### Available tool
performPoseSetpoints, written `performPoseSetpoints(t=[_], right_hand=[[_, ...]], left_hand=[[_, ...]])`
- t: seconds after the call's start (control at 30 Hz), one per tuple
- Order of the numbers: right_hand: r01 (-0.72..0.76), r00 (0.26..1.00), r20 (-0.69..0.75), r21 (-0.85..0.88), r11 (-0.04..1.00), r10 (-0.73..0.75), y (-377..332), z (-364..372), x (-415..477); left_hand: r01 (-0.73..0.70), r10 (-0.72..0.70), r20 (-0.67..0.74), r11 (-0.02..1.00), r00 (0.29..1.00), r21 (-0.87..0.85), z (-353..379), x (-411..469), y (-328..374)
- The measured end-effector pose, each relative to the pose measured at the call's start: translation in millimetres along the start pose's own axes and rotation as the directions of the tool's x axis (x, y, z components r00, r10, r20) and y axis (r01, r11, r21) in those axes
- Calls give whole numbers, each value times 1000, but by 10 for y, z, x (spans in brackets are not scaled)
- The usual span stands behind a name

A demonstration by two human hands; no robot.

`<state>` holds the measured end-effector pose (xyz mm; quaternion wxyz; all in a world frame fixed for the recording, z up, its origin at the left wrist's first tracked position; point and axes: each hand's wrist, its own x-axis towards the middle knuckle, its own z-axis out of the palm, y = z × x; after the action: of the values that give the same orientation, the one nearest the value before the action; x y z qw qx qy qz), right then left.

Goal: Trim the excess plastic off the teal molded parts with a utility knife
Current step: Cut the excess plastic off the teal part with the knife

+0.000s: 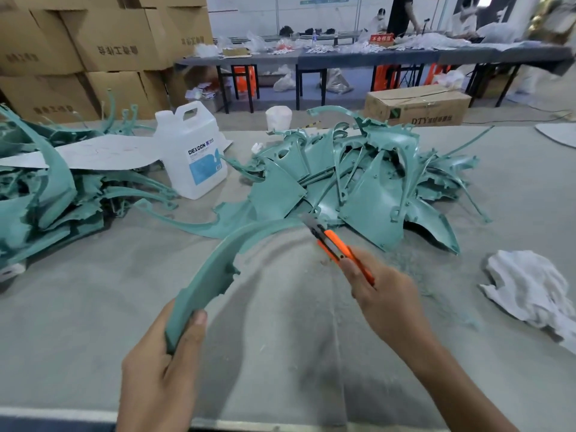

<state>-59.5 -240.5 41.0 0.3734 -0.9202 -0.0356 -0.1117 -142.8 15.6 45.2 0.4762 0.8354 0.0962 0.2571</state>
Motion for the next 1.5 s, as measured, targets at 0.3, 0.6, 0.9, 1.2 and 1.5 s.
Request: performPoseSetpoints(t=[0.3,0.6,0.9,1.2,1.5], right_hand=[[-168,969,-148,200,965,200,505,65,-171],[-56,998,0,78,995,56,296,237,-525],[53,989,144,-175,983,-28,201,357,-427],[242,937,299,-180,953,-182,99,487,-311],[188,982,103,-375,908,-160,200,210,32]], left_hand=[[572,-484,314,749,817,-333,74,90,-430],[494,-457,370,870,809,-4,180,69,-598],[-193,-26,395,841,918,505,585,233,-648],[-159,-58,368,833,928,531,850,334,-738],[-170,-85,417,827,905,537,842,340,-776]])
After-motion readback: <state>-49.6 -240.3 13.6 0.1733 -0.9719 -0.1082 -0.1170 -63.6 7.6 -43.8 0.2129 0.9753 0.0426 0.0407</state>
